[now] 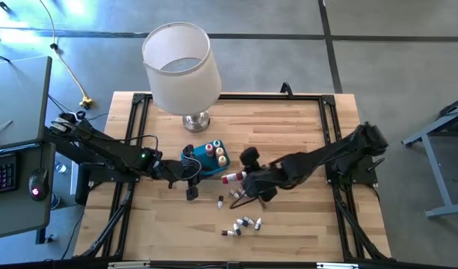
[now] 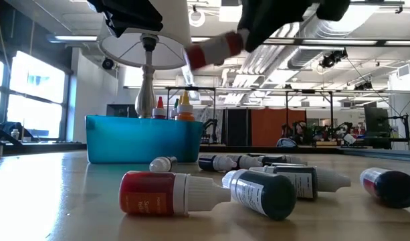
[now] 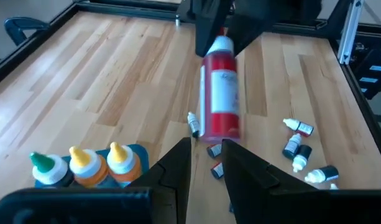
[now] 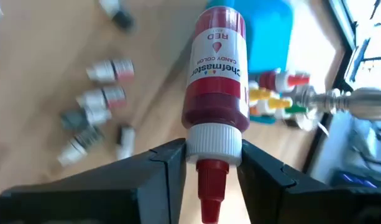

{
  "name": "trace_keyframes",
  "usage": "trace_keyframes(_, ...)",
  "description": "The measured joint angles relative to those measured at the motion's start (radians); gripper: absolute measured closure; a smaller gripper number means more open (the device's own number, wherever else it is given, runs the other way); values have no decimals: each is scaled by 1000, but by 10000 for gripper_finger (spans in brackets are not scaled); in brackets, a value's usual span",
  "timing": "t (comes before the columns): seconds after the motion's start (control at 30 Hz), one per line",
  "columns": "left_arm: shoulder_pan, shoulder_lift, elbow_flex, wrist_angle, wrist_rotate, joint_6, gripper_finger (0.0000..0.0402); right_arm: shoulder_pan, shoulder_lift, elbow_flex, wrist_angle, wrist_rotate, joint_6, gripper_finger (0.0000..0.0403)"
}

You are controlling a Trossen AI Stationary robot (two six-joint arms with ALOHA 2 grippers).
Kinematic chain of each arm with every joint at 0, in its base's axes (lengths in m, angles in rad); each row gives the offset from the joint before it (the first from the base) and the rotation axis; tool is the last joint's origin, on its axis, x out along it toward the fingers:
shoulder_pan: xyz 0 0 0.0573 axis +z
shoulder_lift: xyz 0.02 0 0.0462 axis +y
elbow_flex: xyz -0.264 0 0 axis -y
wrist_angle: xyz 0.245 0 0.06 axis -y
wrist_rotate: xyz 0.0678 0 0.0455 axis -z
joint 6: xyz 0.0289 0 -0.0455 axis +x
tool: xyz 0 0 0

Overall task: Pick & Place food coloring
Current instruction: Put the large red food coloring bottle into the blue bin

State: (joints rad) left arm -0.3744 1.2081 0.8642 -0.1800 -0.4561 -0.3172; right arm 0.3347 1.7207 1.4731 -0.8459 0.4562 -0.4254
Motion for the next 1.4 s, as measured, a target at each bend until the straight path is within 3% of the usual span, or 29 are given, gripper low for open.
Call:
trace_keyframes(0.2,1,-16,0,-153,-8,0,314,10,204,221,-231,150,-78,286)
trace_keyframes(0.33,1,3,0,-149,20,76,314,21,276,308,-277,231,-204,285)
trace_keyframes(0.77,1,91,0,80,190,411,314,42,287,344,-245,172,-173,284)
trace_keyframes(1.1,2,91,0,193,167,419,314,59,288,343,-248,143,-132,283)
trace_keyframes(1.23,1,91,0,207,32,419,314,61,288,343,-248,146,-104,283)
trace_keyframes(1.4,1,91,0,268,8,516,314,61,287,343,-249,141,-70,283)
